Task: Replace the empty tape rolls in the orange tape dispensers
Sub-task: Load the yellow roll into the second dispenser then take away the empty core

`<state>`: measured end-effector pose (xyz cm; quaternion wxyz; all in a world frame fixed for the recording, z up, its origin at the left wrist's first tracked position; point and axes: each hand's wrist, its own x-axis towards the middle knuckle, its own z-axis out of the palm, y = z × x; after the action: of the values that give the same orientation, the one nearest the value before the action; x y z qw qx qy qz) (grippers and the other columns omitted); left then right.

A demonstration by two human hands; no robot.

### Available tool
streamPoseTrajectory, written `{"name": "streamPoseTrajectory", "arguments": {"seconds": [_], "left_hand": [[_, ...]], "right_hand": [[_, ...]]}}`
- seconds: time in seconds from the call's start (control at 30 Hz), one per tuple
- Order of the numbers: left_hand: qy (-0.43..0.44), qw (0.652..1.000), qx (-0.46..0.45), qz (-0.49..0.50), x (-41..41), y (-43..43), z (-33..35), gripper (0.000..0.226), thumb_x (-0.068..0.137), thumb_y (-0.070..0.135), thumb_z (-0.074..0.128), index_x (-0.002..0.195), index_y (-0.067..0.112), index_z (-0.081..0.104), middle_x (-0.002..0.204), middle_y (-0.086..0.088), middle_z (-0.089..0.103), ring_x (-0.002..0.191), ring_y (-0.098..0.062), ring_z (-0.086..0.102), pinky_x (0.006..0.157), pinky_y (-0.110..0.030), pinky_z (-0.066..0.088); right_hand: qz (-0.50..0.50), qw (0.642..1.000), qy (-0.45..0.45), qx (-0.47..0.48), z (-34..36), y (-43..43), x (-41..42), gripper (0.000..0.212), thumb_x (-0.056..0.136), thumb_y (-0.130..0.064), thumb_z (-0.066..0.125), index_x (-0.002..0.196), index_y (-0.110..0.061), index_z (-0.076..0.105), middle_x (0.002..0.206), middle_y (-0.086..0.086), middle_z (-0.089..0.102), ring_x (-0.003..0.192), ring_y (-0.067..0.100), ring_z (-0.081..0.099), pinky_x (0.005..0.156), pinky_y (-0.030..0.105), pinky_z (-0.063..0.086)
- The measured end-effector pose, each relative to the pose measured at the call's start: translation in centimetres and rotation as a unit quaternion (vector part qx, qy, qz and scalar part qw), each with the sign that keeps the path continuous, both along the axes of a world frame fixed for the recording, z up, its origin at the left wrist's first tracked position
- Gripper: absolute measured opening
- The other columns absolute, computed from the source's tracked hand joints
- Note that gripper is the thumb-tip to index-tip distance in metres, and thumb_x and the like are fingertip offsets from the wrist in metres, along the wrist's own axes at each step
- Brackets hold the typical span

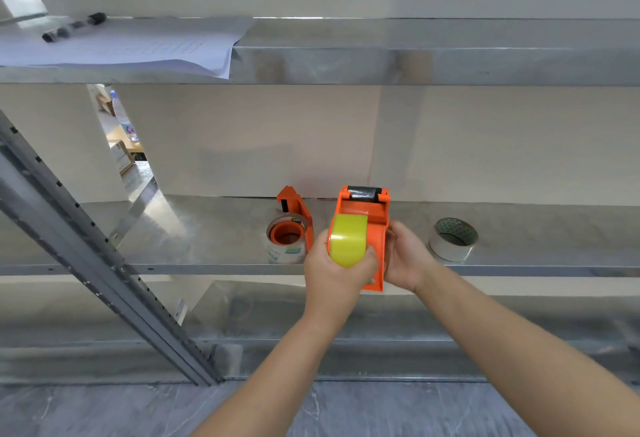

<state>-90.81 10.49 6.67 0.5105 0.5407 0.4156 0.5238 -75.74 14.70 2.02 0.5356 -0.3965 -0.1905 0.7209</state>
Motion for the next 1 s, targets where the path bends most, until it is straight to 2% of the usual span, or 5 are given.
{"name": "streamPoseTrajectory", "arguments": {"seconds": [0.2, 0.37, 0.5, 0.6, 1.0], "left_hand": [[-0.086, 0.982, -0.169, 0.018, 2.2, 3.6, -2.7, 0.031, 0.074, 0.014, 0.072, 0.092, 0.028, 0.052, 0.071, 0.01, 0.066, 0.061, -0.001, 0.062, 0.052, -0.014, 0.047], [0.048, 0.967, -0.25, -0.021, 2.9, 6.4, -4.9, 0.053, 0.077, 0.046, 0.067, 0.109, 0.024, 0.032, 0.102, 0.003, 0.051, 0.09, -0.009, 0.054, 0.074, -0.027, 0.046], [0.045, 0.936, -0.343, -0.06, 3.6, 8.0, -5.8, 0.045, 0.086, 0.05, 0.054, 0.12, 0.027, 0.034, 0.125, -0.002, 0.05, 0.112, -0.024, 0.054, 0.083, -0.039, 0.053], [0.05, 0.915, -0.388, -0.095, 3.9, 8.8, -7.0, 0.053, 0.092, 0.047, 0.046, 0.138, 0.023, 0.032, 0.137, -0.003, 0.048, 0.119, -0.027, 0.052, 0.097, -0.044, 0.047], [0.178, 0.942, -0.278, -0.058, 4.2, 10.2, -10.1, 0.046, 0.097, 0.025, 0.043, 0.142, 0.02, 0.034, 0.138, -0.007, 0.048, 0.123, -0.028, 0.049, 0.105, -0.043, 0.043]], "right_hand": [[-0.002, 1.0, -0.004, 0.027, -1.0, -0.8, -0.4, 0.035, 0.09, -0.036, 0.042, 0.107, -0.015, 0.064, 0.087, 0.007, 0.074, 0.074, 0.02, 0.071, 0.064, 0.033, 0.058], [-0.107, 0.968, -0.226, -0.022, -1.2, 1.0, -0.1, 0.03, 0.089, -0.005, 0.047, 0.116, -0.015, 0.056, 0.086, 0.007, 0.067, 0.072, 0.02, 0.066, 0.058, 0.034, 0.057], [-0.143, 0.901, -0.408, -0.029, -1.4, 2.7, 0.9, 0.024, 0.088, -0.007, 0.05, 0.11, -0.011, 0.06, 0.102, 0.016, 0.069, 0.09, 0.034, 0.067, 0.079, 0.049, 0.057], [-0.108, 0.849, -0.517, 0.001, -1.2, 4.2, 1.3, 0.018, 0.087, -0.009, 0.05, 0.097, -0.013, 0.064, 0.093, 0.008, 0.069, 0.086, 0.027, 0.065, 0.077, 0.036, 0.054], [-0.059, 0.783, -0.618, -0.042, -3.7, 8.1, 1.6, 0.015, 0.085, -0.014, 0.046, 0.078, -0.024, 0.055, 0.082, 0.001, 0.062, 0.06, 0.009, 0.051, 0.052, 0.02, 0.035]]}}
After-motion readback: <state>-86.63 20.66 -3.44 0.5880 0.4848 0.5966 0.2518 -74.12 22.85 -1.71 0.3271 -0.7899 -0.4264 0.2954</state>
